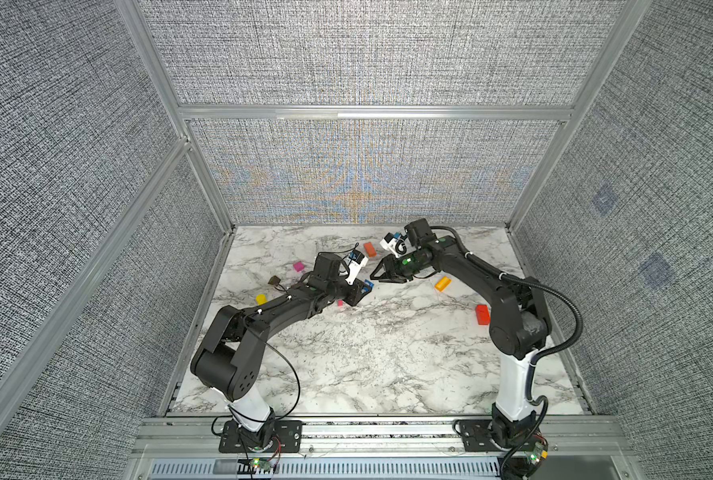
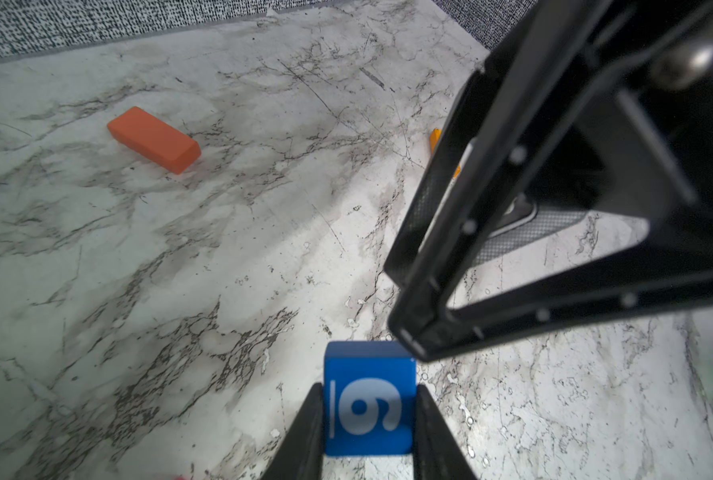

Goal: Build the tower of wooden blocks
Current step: 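Lift the blue cube toward the right gripper while the right gripper closes on it, then open the left gripper and pull back while the right gripper carries the cube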

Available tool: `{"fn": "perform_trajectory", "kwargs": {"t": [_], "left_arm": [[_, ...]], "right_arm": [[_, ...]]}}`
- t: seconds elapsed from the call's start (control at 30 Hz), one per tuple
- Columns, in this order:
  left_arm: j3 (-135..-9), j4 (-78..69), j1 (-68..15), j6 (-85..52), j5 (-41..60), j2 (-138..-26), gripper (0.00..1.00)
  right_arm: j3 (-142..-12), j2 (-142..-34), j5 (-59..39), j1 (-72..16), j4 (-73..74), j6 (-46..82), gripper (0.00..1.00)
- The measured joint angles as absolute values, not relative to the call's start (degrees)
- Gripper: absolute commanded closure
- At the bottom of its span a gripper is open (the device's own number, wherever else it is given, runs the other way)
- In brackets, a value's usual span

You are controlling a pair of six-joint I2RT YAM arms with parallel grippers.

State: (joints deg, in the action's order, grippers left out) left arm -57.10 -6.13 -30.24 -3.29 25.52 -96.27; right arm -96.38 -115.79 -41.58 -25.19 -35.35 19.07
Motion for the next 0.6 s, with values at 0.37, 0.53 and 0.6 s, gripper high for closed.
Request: {"fn": "perform_trajectory", "kwargs": {"t": [0.37,0.53,0.6], "left_arm": [[-57.0,-6.8,-30.2,-3.5,25.8,-96.5,0.86],[-57.0,-7.5,-30.2,-3.5,25.9,-96.6,0.86],[-57.0,-7.6,-30.2,-3.5,25.9,-96.6,0.86]], "right_arm": [[-98.6,-118.7,-43.0,-26.0,-37.5,17.8,0.7],[-99.0,-119.2,-44.2,-26.0,-37.5,17.8,0.76],[-99.1,-119.4,-44.6,-26.0,-37.5,17.8,0.8]]}}
